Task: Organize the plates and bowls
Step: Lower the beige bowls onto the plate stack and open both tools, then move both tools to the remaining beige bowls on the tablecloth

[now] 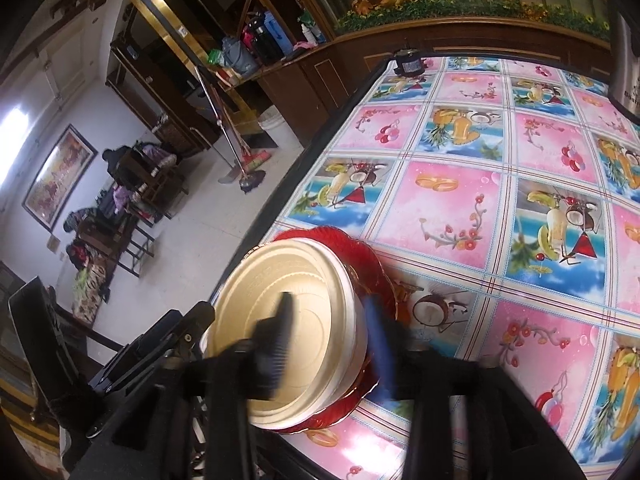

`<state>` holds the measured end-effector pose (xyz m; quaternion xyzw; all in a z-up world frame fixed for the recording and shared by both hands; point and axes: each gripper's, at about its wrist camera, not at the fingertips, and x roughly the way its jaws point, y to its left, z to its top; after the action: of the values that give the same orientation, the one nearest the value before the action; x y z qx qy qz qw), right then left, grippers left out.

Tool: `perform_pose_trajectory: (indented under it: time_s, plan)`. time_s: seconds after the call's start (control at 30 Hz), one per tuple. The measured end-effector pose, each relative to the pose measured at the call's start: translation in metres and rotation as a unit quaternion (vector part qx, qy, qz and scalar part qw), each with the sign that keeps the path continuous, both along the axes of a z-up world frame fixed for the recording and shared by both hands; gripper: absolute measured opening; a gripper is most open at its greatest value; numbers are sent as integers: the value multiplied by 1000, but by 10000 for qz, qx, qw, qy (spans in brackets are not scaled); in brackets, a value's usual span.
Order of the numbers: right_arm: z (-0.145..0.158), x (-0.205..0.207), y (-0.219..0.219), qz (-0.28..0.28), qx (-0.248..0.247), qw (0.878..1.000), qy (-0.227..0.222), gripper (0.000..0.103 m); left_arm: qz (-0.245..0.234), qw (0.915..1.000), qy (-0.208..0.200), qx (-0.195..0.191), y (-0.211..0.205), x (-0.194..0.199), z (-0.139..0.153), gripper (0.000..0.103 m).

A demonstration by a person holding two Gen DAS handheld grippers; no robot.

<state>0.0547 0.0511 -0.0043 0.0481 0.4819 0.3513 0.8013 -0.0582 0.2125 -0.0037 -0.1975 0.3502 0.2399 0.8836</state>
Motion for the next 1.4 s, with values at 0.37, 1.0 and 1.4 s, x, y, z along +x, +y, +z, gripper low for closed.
perform_pose_trajectory:
  time_s: [0.37, 1.0, 1.4]
  plan:
    - [7, -4, -98, -751, 547, 9955, 171, 87, -1277, 9913, -320, 35, -82, 33, 22, 75]
    - [-12, 5, -361, -3117, 986, 9435, 541, 97, -3429, 9351, 748, -487, -292, 151, -13, 77]
    - [-42, 50, -436, -3952, 1230, 9067, 814, 96, -3560, 9282, 992, -441, -361, 202, -38, 76]
